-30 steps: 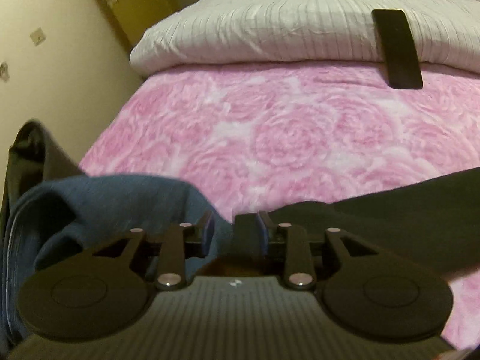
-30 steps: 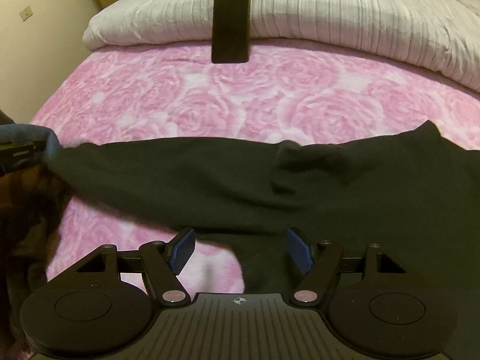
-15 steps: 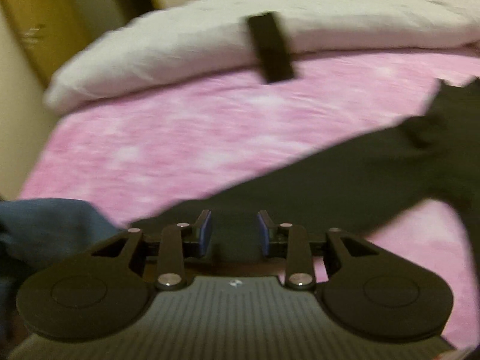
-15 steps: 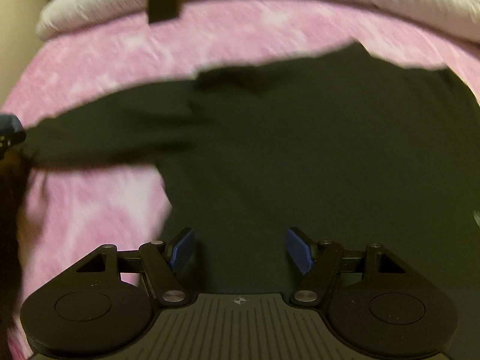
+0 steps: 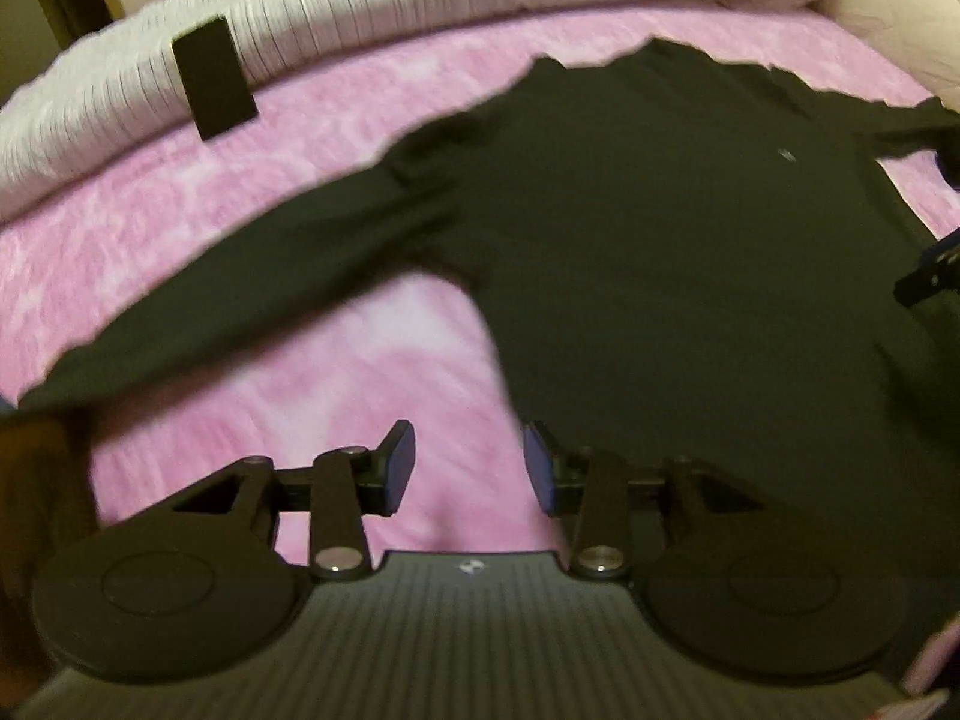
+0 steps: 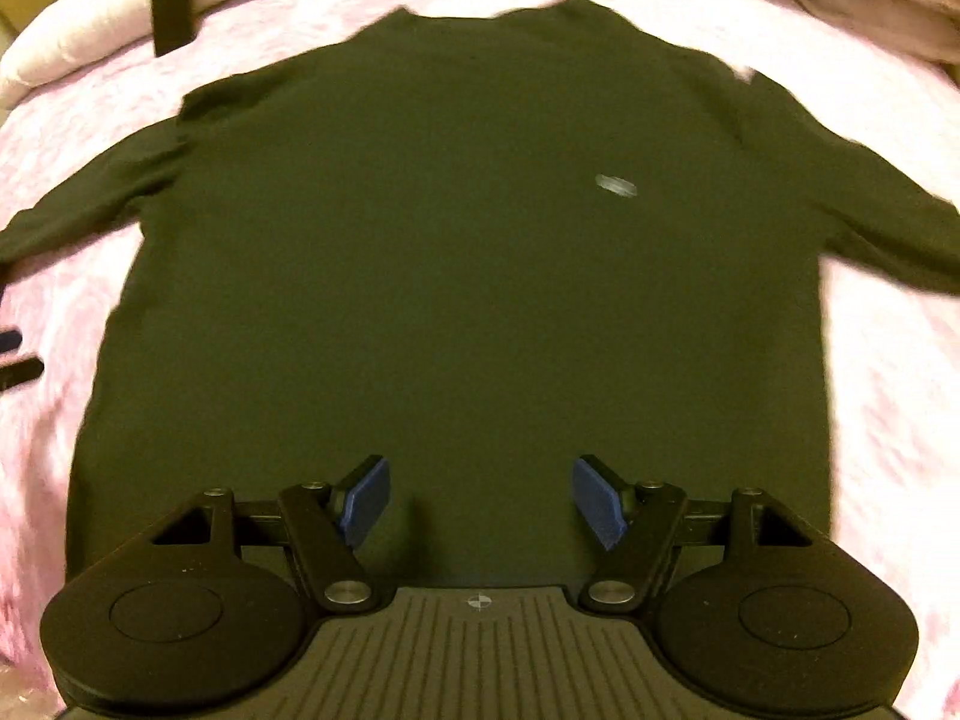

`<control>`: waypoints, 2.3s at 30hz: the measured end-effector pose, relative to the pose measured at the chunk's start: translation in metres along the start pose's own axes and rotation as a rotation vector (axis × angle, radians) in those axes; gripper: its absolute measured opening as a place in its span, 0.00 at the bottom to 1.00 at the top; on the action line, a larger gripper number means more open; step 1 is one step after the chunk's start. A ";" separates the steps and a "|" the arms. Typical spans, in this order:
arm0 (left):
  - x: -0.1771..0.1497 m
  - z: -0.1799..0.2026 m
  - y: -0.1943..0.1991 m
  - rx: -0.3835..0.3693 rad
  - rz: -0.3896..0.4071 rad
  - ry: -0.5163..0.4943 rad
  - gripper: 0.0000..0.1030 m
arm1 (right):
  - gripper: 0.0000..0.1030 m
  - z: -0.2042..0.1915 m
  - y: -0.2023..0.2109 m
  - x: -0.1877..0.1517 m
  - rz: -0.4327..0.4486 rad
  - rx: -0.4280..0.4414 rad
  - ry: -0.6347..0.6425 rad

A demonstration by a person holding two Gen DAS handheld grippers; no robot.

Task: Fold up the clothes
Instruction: 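Release the shirt with both grippers and lay it flat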

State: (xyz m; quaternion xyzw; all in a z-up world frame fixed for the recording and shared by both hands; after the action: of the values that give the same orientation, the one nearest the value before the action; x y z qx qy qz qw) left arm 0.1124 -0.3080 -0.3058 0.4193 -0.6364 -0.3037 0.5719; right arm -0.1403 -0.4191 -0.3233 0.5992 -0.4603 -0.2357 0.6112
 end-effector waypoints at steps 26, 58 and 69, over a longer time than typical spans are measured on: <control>-0.098 0.164 0.059 -0.079 -0.193 -0.005 0.56 | 0.68 0.125 0.036 -0.166 -0.285 -0.075 0.319; -0.080 0.148 0.249 0.058 -0.046 0.121 0.57 | 0.68 0.046 0.250 -0.146 0.044 -0.003 0.125; -0.077 0.150 0.276 0.101 -0.013 0.152 0.57 | 0.68 0.039 0.264 -0.153 0.075 0.055 0.157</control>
State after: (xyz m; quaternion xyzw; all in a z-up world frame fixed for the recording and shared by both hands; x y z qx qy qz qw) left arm -0.0864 -0.1260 -0.1279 0.4736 -0.6029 -0.2421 0.5947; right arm -0.3139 -0.2653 -0.1206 0.6147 -0.4392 -0.1526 0.6371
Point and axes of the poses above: each gripper's, at about its wrist camera, not at the fingertips, and y roughly against the way its jaws point, z to its right, x to its top, the point moved 3 cm from there along -y, roughly the way its jaws point, and after that the axes turned 3 degrees about x, right-handed, at the moved point
